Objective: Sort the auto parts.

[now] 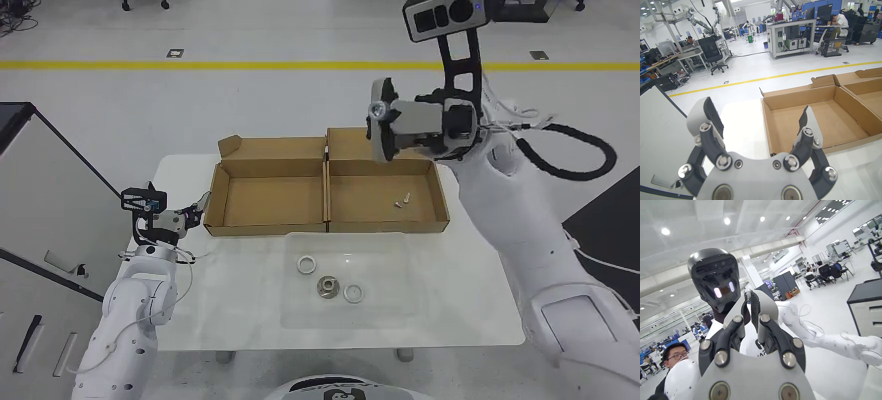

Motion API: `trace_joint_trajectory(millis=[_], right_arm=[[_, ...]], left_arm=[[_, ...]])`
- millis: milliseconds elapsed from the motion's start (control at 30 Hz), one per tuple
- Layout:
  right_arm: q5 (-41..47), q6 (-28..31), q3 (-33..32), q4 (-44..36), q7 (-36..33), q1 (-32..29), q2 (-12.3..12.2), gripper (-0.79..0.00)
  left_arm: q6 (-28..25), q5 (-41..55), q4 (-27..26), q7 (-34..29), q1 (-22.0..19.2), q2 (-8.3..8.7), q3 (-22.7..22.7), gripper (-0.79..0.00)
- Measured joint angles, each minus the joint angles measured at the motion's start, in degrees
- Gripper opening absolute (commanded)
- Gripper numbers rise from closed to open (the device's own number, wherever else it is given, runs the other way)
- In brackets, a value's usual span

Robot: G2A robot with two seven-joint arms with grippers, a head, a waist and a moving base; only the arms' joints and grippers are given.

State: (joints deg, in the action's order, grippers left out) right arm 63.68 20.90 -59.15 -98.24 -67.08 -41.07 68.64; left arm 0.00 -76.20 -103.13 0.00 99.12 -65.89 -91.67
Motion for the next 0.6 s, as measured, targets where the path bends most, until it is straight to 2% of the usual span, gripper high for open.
trace_joint_trajectory(millis=[233,600], right_arm=[[-4.41,-1.98,-1.00,-0.83,0.49,-0.59,0.08,-0.785],[7.70,-0.99,-1.82,-1.14,-0.79,-3.77,1.41,-0.785]], left_arm=[[0.00,0.00,0.00,0.00,0.00,0.00,0.00,0.000],[0.00,0.00,0.00,0.00,0.00,0.00,0.00,0.000]])
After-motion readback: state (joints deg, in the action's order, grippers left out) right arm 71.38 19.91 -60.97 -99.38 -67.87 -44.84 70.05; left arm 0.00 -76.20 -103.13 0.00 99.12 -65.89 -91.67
